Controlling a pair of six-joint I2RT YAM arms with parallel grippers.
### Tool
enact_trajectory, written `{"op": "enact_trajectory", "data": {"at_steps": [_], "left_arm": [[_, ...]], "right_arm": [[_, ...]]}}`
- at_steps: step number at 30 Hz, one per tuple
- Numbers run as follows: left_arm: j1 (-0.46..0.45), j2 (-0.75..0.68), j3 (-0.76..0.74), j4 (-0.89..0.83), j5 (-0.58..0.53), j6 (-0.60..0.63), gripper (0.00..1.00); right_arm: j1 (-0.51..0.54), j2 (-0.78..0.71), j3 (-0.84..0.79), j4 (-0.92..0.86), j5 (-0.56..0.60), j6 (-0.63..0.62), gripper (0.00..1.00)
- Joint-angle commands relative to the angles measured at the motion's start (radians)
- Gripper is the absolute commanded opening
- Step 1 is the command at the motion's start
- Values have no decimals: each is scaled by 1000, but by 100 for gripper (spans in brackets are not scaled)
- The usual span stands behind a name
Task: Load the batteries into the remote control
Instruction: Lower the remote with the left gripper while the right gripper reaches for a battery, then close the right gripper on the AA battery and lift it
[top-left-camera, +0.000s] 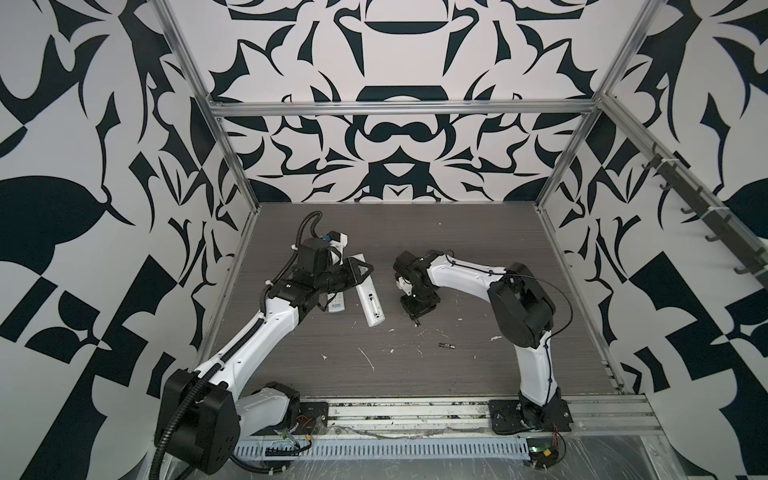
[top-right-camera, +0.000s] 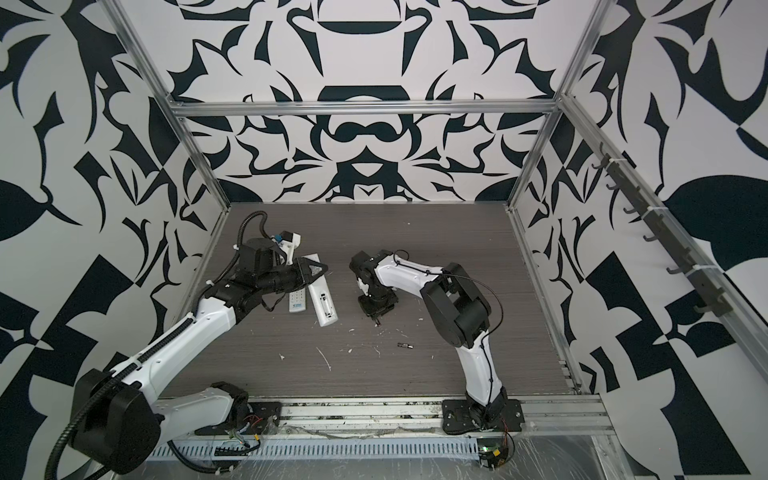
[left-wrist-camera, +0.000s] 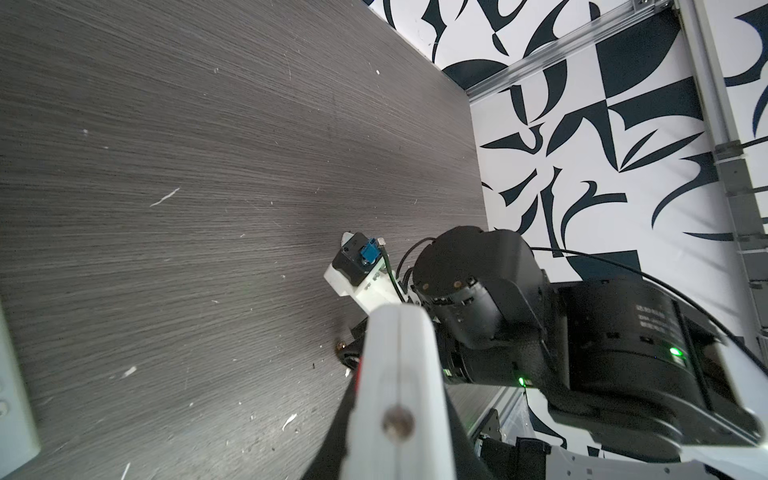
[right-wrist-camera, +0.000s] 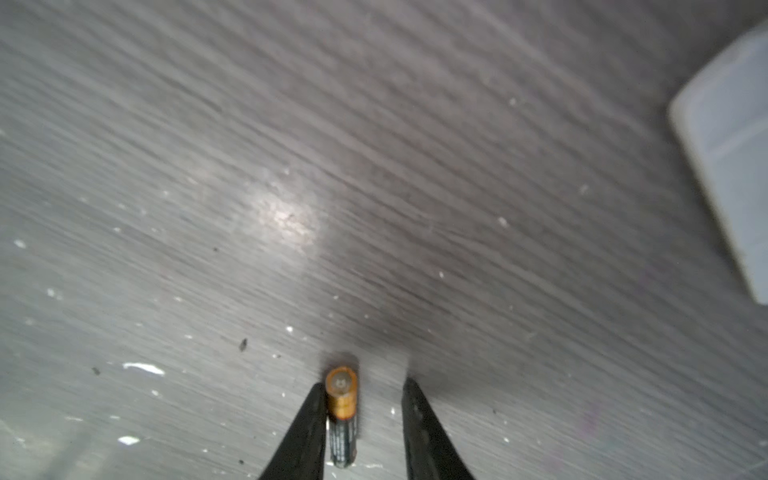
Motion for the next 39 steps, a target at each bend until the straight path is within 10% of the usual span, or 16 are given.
{"op": "enact_trajectory", "data": {"at_steps": [1,20,39], "left_arm": [[4,1,6,31,14,-5,0],[9,12,12,68,23,-14,0],[54,16,10,199,96,-81,0]], "right_arm": [[10,-2,15,-11,0,-7,30],[13,-15,-63,44,-11,15,2],[-4,-571,-242,256,6,48,0]]}}
